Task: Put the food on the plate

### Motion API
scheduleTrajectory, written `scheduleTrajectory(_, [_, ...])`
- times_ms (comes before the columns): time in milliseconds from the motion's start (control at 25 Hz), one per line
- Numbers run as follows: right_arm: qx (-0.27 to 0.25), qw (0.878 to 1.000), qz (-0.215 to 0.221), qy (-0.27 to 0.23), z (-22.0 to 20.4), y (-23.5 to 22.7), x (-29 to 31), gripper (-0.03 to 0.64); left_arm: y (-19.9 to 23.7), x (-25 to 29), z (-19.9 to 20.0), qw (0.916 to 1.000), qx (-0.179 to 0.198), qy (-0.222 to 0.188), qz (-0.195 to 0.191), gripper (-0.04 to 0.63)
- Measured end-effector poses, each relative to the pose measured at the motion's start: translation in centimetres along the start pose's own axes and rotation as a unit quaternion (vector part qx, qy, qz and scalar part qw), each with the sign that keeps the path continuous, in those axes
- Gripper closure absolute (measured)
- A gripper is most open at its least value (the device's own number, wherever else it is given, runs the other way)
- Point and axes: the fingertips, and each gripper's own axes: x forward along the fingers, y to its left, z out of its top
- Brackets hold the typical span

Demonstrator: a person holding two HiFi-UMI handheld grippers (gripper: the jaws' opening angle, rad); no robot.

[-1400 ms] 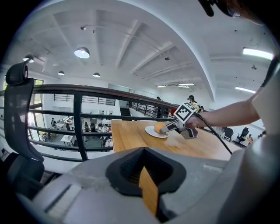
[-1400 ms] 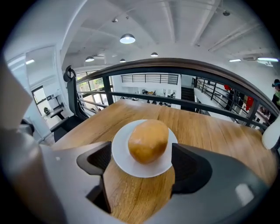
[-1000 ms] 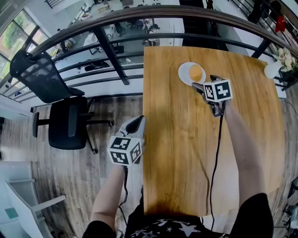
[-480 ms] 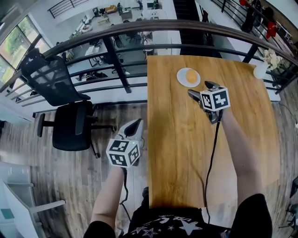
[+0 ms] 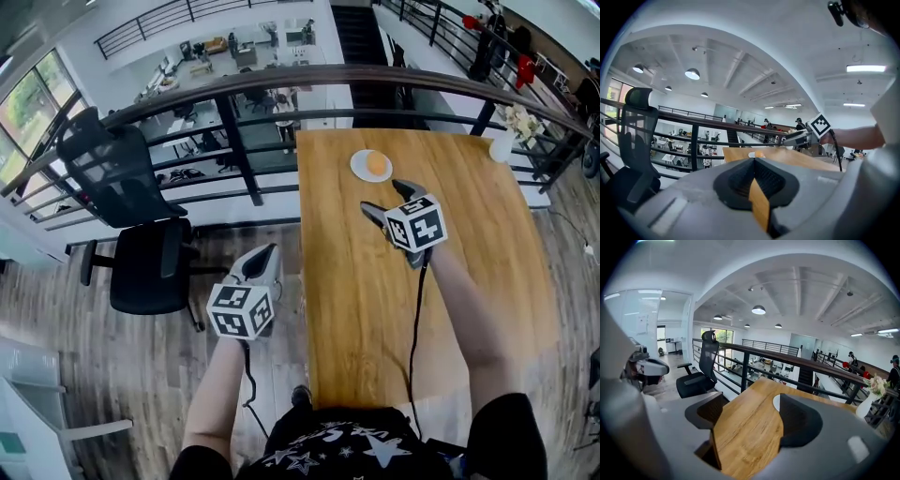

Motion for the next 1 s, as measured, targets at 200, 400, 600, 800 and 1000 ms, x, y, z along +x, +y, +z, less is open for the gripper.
scheduleTrajectory(200, [0.029,0.999,-0.006,-0.021,0.9,2.8,-3.7,0.273,-0.1,-3.5,1.4,0.9998,0.014,-0.013,-0.006,0.594])
scheduleTrajectory(400, [0.06,0.997,-0.013,-0.039,0.5,6.2,-7.1,0.307,-0.4,-6.9,0.7,0.9996,0.008,-0.02,-0.018,0.594])
scheduleTrajectory(600, [0.088,0.995,-0.021,-0.044,-2.0,9.8,-9.4,0.313,-0.1,-9.8,-1.9,0.9994,-0.009,-0.013,-0.03,0.594])
scheduleTrajectory(800, [0.125,0.99,-0.032,-0.049,-5.6,12.9,-12.2,0.337,-0.4,-12.0,-4.8,0.9991,-0.012,0.003,-0.041,0.594])
scheduleTrajectory(1000, [0.164,0.985,-0.039,-0.043,-9.9,15.9,-14.3,0.379,-0.9,-13.5,-7.6,0.9983,-0.02,0.02,-0.052,0.594])
